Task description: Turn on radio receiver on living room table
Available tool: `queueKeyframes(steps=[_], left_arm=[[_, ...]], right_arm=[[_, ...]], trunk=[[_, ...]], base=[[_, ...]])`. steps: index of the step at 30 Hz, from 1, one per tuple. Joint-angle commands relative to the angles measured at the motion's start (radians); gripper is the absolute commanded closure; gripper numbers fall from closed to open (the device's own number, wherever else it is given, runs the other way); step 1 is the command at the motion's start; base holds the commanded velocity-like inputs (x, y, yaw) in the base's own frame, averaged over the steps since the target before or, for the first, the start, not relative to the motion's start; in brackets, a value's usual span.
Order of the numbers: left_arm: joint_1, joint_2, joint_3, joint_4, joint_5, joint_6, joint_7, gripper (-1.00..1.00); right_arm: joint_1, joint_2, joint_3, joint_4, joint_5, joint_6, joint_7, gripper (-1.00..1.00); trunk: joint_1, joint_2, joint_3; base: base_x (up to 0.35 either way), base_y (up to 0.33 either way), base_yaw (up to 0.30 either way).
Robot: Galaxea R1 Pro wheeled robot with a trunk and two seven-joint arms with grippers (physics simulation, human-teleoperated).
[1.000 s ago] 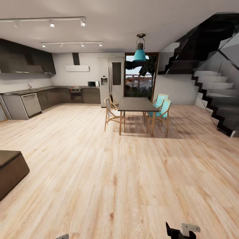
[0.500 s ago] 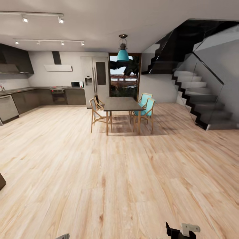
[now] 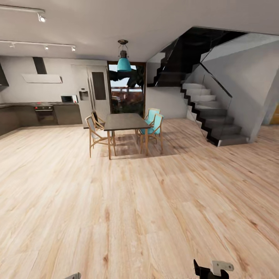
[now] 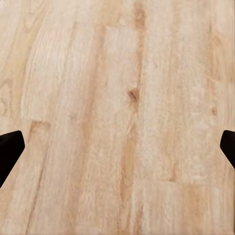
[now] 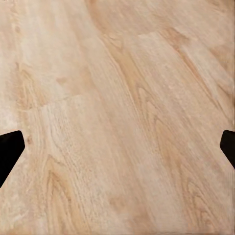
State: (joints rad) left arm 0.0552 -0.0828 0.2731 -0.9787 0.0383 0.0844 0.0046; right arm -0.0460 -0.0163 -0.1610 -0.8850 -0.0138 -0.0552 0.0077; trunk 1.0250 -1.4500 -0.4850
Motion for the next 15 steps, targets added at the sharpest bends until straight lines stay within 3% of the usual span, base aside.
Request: queueKeyframes(steps=[1, 15], left_arm=[[0.0, 0.0, 0.0, 0.0, 0.0, 0.0, 0.0, -1.0], [0.0, -0.002, 0.0, 0.0, 0.0, 0.002, 0.003, -1.0]], right_arm=[[0.0, 0.0, 0.0, 0.0, 0.0, 0.0, 0.0, -1.0], [0.0, 0.002, 0.003, 0.006, -0.002, 0.0, 0.002, -1.0]], trunk=[[0.0, 0.0, 0.0], [0.0, 0.0, 0.0]], base=[[0.0, 0.0, -0.288], [0.0, 0.0, -0.288]])
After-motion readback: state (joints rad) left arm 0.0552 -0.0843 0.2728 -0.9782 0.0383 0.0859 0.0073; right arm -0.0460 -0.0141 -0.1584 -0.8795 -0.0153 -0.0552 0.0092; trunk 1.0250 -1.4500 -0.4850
